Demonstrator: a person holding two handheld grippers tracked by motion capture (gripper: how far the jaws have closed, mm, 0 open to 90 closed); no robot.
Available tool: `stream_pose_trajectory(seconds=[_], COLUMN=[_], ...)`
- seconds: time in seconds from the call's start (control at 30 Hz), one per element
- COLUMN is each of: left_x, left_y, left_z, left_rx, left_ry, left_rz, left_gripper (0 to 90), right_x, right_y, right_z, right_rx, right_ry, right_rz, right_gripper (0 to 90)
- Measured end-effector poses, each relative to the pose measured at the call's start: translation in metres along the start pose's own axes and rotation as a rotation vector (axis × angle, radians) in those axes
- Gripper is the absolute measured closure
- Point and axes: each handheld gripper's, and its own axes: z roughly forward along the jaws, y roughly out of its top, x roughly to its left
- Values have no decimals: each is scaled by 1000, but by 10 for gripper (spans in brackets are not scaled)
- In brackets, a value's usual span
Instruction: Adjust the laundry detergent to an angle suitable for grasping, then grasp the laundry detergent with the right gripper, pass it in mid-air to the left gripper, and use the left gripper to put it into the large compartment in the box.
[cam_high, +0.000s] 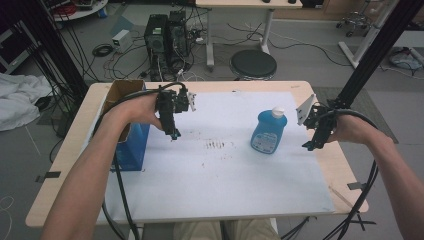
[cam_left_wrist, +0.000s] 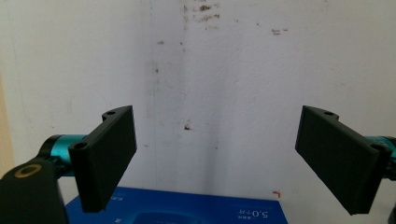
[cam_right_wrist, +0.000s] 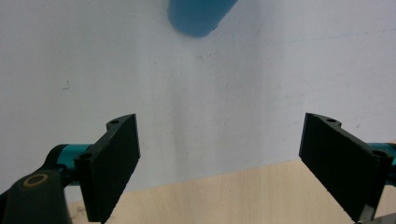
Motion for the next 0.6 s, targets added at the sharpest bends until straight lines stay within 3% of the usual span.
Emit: stream_pose_trajectory(seconds=[0.6], left_x=[-1], left_y=[3], left_z=[0], left_rx=[-6], left_ry=[-12], left_rz=[6], left_gripper=[126], right_x=[3], right_y=[-3], right_z=[-8], right_rx=[-10], right_ry=[-16], right_rz=[20], right_gripper=[115])
